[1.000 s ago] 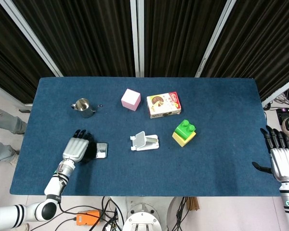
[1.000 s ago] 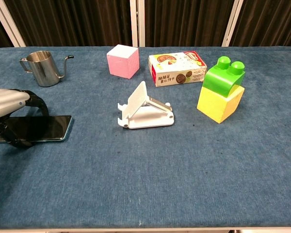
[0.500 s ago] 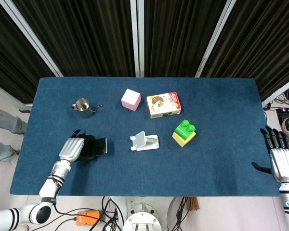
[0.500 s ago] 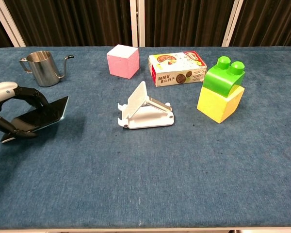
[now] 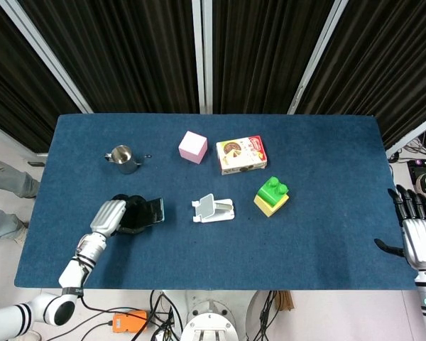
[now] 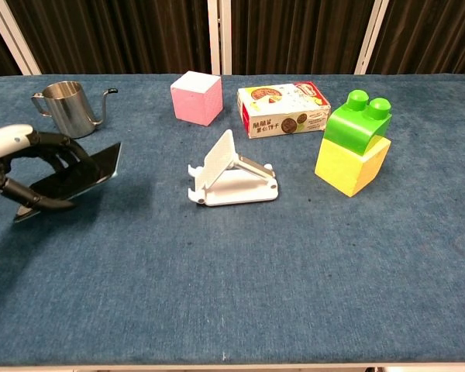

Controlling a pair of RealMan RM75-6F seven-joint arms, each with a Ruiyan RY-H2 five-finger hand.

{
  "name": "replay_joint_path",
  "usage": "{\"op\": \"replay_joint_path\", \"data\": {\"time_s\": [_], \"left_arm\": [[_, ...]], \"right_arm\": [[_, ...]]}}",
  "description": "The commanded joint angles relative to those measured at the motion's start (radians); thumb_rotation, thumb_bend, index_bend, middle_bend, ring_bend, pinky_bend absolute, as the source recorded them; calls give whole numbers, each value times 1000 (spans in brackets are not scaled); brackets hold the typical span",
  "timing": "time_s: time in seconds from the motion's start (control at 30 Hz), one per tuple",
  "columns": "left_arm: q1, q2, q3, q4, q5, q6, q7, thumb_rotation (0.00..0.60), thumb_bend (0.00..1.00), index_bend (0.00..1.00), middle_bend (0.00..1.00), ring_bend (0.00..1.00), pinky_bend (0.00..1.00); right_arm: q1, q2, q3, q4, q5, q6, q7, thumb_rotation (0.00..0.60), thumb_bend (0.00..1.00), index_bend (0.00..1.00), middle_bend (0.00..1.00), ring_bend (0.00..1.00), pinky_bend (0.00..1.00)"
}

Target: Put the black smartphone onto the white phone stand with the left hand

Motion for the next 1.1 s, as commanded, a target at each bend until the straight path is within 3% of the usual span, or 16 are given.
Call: {"op": "replay_joint_path", "data": {"time_s": [0.03, 0.3, 0.57, 1.1], "left_arm": [[-12, -6, -20, -3, 31, 17, -48, 600, 211, 483, 568, 465, 231], [-57, -80, -70, 18, 101, 62, -171, 600, 211, 483, 568, 463, 356], [-110, -212, -113, 57, 101, 72, -255, 600, 211, 483, 568, 454, 357], [-173, -452, -164, 215, 64, 112, -268, 600, 210, 483, 564, 411, 357]], "right_arm": [[-4, 10, 4, -11, -2, 12, -8, 600, 90, 0, 65, 0, 95], [-19, 43, 9, -44, -2, 38, -18, 600, 90, 0, 64, 0, 95], [-33, 55, 4, -62, 4, 46, -21, 600, 90, 0, 64, 0, 95], [-41, 40, -1, -56, 19, 36, -28, 600, 90, 0, 64, 0, 95]]}}
